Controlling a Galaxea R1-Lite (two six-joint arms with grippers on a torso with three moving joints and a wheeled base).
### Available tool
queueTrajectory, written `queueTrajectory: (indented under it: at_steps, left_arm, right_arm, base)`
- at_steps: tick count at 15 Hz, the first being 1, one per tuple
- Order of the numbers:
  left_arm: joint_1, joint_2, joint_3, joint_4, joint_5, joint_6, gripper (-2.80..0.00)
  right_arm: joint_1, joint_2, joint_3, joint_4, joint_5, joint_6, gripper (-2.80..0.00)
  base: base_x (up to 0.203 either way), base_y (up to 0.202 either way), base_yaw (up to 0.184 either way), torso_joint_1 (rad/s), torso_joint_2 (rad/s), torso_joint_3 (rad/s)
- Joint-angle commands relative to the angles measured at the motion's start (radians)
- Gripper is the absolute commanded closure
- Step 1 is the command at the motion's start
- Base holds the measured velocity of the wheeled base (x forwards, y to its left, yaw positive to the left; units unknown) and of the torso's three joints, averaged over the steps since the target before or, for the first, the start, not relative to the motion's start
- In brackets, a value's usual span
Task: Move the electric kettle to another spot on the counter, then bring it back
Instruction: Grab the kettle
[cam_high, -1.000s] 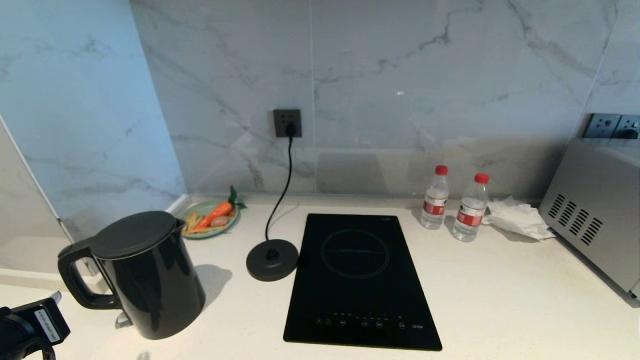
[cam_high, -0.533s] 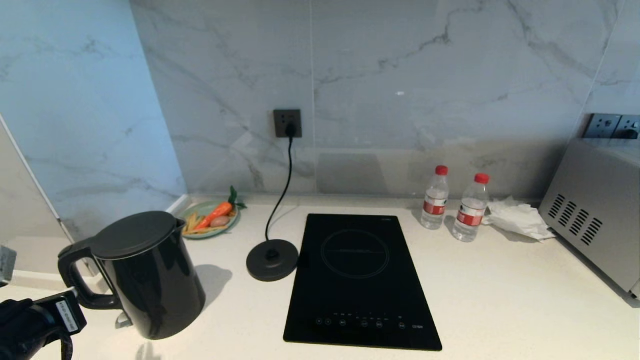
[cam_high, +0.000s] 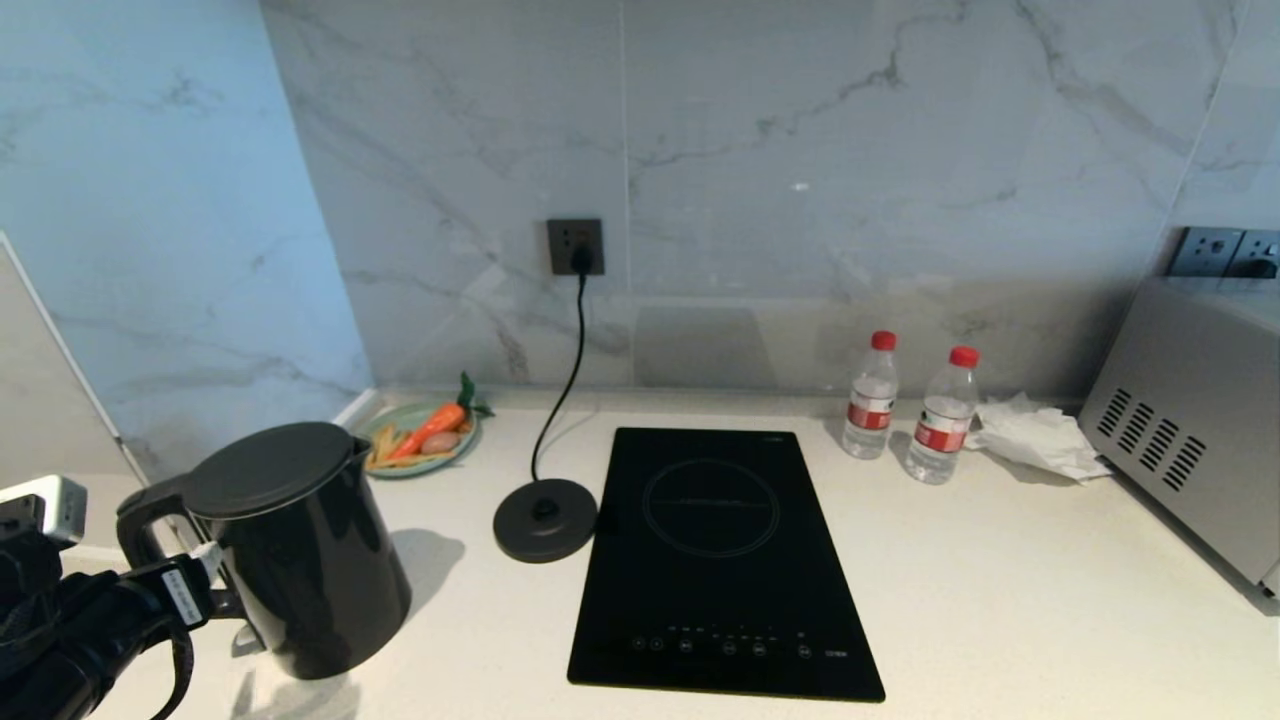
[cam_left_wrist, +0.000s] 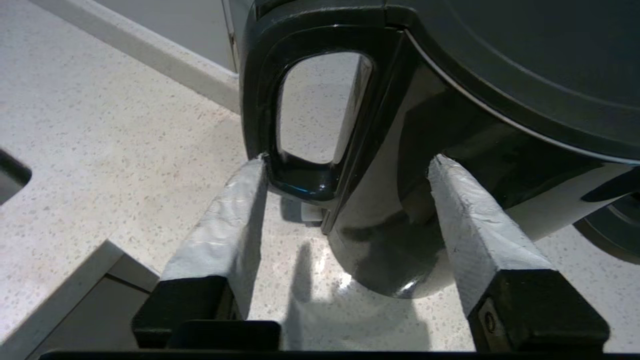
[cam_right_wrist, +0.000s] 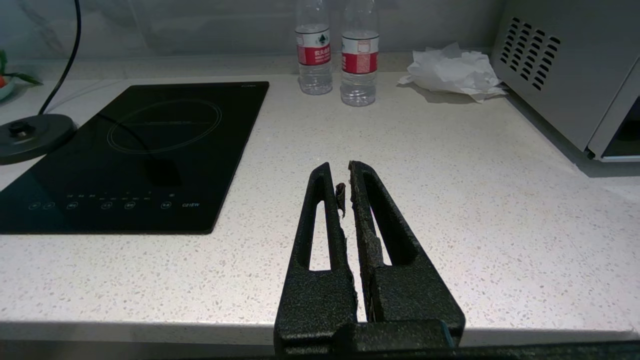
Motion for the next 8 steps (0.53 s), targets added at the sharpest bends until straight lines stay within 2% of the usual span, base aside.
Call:
queueTrajectory:
  at_steps: [1, 4, 8]
  left_arm:
    - [0.02, 0.005, 0.007, -0.008, 0.0, -0.003, -2.8]
    - [0.051, -0.012, 0.028, -0.008, -0.01, -0.001, -2.8]
    - [0.092, 0.033, -0.012, -0.009, -0.011, 0.002, -2.8]
  right_arm:
    - [0.0, 0.0, 0.0, -0.001, 0.0, 0.0, 0.0]
    - [-0.001, 0.0, 0.0, 0.001, 0.0, 0.0, 0.0]
    - [-0.001, 0.0, 0.0, -0.001, 0.0, 0.0, 0.0]
  base:
    - [0.0, 0.0, 0.0, 0.0, 0.0, 0.0]
    - [0.0, 0.0, 0.0, 0.0, 0.0, 0.0]
    - [0.0, 0.0, 0.0, 0.0, 0.0, 0.0]
